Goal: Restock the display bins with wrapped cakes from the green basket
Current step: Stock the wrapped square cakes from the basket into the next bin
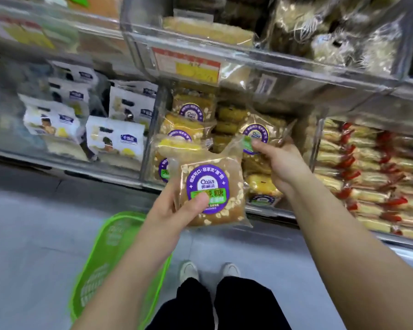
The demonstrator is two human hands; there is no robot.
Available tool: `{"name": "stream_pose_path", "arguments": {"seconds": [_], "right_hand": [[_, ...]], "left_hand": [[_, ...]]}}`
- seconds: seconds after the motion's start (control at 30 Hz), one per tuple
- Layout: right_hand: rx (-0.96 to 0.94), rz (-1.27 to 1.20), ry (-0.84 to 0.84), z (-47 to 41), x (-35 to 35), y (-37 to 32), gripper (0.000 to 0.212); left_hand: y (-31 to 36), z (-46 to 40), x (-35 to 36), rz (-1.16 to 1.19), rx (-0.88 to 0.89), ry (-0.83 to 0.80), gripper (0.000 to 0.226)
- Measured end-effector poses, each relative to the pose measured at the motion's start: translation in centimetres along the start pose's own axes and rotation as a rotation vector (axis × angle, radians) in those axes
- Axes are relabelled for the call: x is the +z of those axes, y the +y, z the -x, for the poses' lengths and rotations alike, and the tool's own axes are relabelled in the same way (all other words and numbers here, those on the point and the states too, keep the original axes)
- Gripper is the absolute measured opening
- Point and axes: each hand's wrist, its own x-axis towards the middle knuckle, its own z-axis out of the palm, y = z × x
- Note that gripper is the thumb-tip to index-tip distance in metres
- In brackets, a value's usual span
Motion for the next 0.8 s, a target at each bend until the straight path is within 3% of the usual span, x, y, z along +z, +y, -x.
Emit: {"name": "stream_pose_path", "arguments": {"seconds": [0.1,0.23,0.5,0.8], "right_hand": [[-0.074,0.073,-0.016,-2.8,1.2,-0.3,0.069],[-0.181,0.455,0.017,-5.5,2.4,-1.0,0.077],[-0.342,0.455,0.121,-8.0,4.1,-1.3,0.059],[-0.306,0.632,0.232,-5.1,3.1,-1.5,0.065]], "left_hand": [[-0.5,-0.4,-0.5,-0.089,-0.051,-0.076,0.049],[-1.2,-1.1,-0.8,-0.092,-0.112,-0.105,0.06],[-0.6,-1.6,0.2,0.018,-0.113,-0.083,0.037],[-0.4,-1.7,0.8,-0.1,-0.141,-0.07,0.045]]}}
